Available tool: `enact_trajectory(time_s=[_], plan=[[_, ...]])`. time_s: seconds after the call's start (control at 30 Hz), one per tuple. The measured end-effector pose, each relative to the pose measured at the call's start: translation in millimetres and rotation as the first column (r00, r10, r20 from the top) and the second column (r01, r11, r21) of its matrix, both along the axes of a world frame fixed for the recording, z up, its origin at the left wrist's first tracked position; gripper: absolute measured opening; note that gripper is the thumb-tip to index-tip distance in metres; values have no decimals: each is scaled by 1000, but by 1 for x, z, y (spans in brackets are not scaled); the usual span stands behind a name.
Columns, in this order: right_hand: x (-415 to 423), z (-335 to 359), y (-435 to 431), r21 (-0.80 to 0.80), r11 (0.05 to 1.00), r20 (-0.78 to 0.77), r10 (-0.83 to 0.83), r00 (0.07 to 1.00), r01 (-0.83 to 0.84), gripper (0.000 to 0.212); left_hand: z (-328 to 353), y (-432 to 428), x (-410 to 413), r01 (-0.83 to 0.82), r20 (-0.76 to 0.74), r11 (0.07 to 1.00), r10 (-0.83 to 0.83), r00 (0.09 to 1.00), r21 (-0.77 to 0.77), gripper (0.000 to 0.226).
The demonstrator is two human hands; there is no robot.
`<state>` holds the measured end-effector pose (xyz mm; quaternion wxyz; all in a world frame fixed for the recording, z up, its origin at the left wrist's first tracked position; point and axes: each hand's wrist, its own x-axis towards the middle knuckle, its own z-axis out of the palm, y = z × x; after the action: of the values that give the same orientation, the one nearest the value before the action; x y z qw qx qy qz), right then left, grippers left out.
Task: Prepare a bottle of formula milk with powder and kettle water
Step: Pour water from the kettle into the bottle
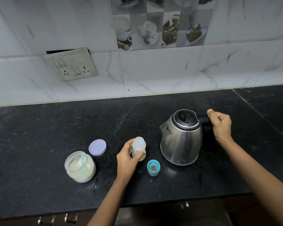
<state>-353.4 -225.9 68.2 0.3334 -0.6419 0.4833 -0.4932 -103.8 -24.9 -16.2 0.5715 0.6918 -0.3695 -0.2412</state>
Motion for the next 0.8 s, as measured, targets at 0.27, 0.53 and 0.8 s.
enact_trajectory(time_s=[0.27, 0.53, 0.8], plan=[[-5, -8, -7, 12, 998, -60, -56, 997, 57, 48, -8, 14, 1, -45, -10, 999, 45, 999, -9, 50], [11, -9, 42, -411, 896, -127, -240, 962, 170, 35, -19, 32, 9, -95, 8, 995, 95, 995, -8, 50], [59, -62, 142, -340, 822, -411, 308, 858, -457, 55, -26, 41, 18, -127, -6, 992, 127, 992, -3, 50]])
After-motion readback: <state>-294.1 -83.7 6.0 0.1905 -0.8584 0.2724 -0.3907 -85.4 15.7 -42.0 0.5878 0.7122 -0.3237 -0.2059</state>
